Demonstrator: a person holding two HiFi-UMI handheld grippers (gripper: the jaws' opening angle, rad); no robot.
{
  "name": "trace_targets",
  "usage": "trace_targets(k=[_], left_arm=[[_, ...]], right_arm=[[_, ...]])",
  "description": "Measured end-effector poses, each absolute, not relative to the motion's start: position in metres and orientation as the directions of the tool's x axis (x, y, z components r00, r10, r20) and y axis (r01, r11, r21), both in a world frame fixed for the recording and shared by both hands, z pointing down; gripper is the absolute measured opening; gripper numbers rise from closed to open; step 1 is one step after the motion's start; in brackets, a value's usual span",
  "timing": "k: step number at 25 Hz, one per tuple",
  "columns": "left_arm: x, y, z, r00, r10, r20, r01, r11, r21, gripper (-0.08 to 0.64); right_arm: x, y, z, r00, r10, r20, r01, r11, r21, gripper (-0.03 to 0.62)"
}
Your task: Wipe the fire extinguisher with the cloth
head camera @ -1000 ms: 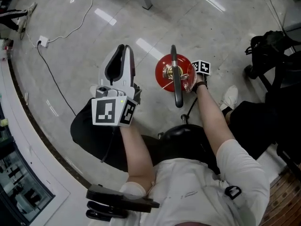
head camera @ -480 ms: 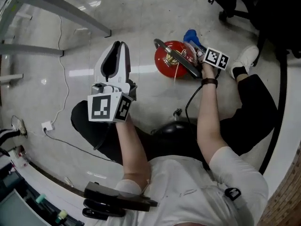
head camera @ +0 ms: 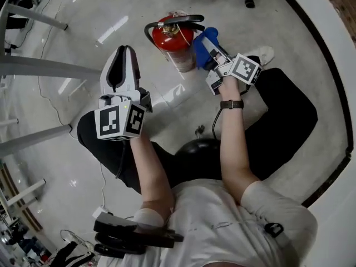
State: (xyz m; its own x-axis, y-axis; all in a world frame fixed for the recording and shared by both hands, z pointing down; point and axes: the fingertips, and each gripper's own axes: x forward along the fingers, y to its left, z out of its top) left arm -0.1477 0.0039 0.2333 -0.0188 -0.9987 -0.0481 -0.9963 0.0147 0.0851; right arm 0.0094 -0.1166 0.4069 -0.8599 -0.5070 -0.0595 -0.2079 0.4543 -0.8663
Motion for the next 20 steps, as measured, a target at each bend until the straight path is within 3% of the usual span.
trace_targets(k=[4, 9, 12, 20], left_arm=[[-0.138, 0.01, 0.23, 0.071, -0.997, -0.032, -0.995, -0.073, 0.073, 0.049], [-0.145, 0.016, 0.25, 0.193, -0.981, 0.026, -0.98, -0.191, 0.058, 0.049], [-0.144, 0.006, 0.26, 0.252, -0.967, 0.038, -0.966, -0.249, 0.063, 0.049], [-0.116, -0.011, 0.315, 0.377, -0.919, 0.118, -0.926, -0.37, 0.075, 0.049]], right_arm=[[-0.003, -0.105, 0.355, -0.794, -0.541, -0.275, -0.109, 0.573, -0.812, 0.061], [-0.014, -0.112, 0.367, -0.744, -0.625, -0.236, -0.234, 0.574, -0.785, 0.06], [-0.004, -0.133, 0.422, -0.702, -0.701, -0.126, -0.312, 0.462, -0.83, 0.06], [0.006, -0.141, 0.635, -0.605, -0.755, 0.252, -0.446, 0.06, -0.893, 0.058]])
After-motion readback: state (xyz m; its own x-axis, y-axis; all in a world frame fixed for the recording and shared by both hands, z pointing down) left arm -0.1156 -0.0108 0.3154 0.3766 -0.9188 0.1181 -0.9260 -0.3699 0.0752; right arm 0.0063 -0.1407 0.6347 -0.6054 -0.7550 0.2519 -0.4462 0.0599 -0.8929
